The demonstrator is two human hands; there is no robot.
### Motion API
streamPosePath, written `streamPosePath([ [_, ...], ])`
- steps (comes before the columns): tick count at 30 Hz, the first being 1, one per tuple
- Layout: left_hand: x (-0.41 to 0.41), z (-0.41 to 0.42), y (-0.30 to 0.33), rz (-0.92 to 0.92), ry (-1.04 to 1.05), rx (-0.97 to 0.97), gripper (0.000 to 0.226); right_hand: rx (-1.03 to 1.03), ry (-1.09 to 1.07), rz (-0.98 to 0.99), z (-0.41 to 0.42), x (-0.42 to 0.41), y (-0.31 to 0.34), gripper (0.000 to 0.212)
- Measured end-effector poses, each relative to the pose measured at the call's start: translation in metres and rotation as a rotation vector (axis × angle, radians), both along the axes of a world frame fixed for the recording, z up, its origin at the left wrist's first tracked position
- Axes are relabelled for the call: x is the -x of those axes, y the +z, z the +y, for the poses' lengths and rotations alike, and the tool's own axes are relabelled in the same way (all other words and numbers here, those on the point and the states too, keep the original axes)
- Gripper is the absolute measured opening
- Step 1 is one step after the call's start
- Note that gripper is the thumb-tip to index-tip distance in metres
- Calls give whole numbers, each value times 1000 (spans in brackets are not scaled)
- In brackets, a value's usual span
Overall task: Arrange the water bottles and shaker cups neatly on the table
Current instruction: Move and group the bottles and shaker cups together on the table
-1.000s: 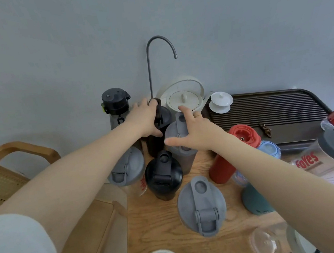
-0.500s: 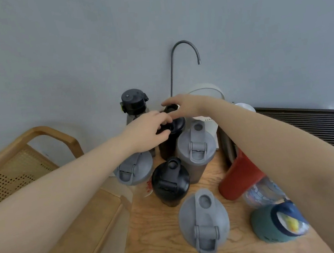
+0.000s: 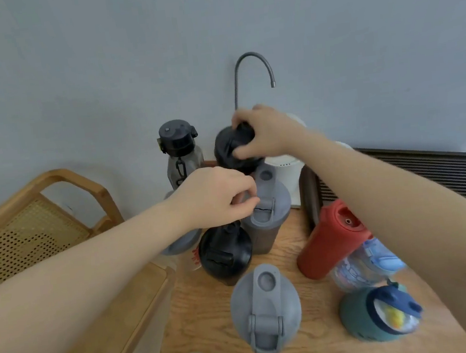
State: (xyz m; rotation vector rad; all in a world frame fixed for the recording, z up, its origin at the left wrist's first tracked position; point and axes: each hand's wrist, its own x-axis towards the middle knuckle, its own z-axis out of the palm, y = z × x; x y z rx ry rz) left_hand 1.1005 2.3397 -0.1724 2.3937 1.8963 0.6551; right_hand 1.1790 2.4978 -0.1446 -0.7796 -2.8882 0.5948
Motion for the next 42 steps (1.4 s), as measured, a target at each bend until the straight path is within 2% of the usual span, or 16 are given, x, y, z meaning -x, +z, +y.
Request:
streamPosePath([
  [2,-4,7,-5,43,27,15,45,-9,-44,111,7,-13,25,48],
  [6,-19,21,-7,140,167,174,66,-21,-104,283,13,-42,62,46],
  [9,-25,31,-10,247,206,273,94,-7,-161,379,13,-65,71,51],
  [12,-25,36,-20,198,202,478,116,-4,-202,399,12,-85,64,54],
  [14,-26,37,-23,169,172,520,117,15,-229,404,11,-94,56,51],
  [19,-10,38,-15,82,201,440,107,58,-250,397,4,-100,41,47],
  [23,17,34,-5,27,295,396,107,90,-168,280,-6,-96,30,52],
  [25,24,31,-8,65,259,419,108,70,-91,177,-11,-93,24,61],
  [27,26,29,-16,74,219,476,109,44,-31,58,-15,-86,18,60],
  [32,34,32,-26,-8,267,463,108,-36,8,-221,-20,-75,-5,68],
  [36,37,33,-29,-14,266,406,108,-108,44,-367,-21,-74,-23,73],
  [39,36,39,-31,-36,297,412,109,-124,56,-379,-23,-68,-29,73],
  [40,35,41,-31,-1,323,417,108,-114,51,-371,-22,-66,-29,72],
  [42,31,44,-30,196,390,401,107,-103,47,-363,-21,-64,-29,73],
])
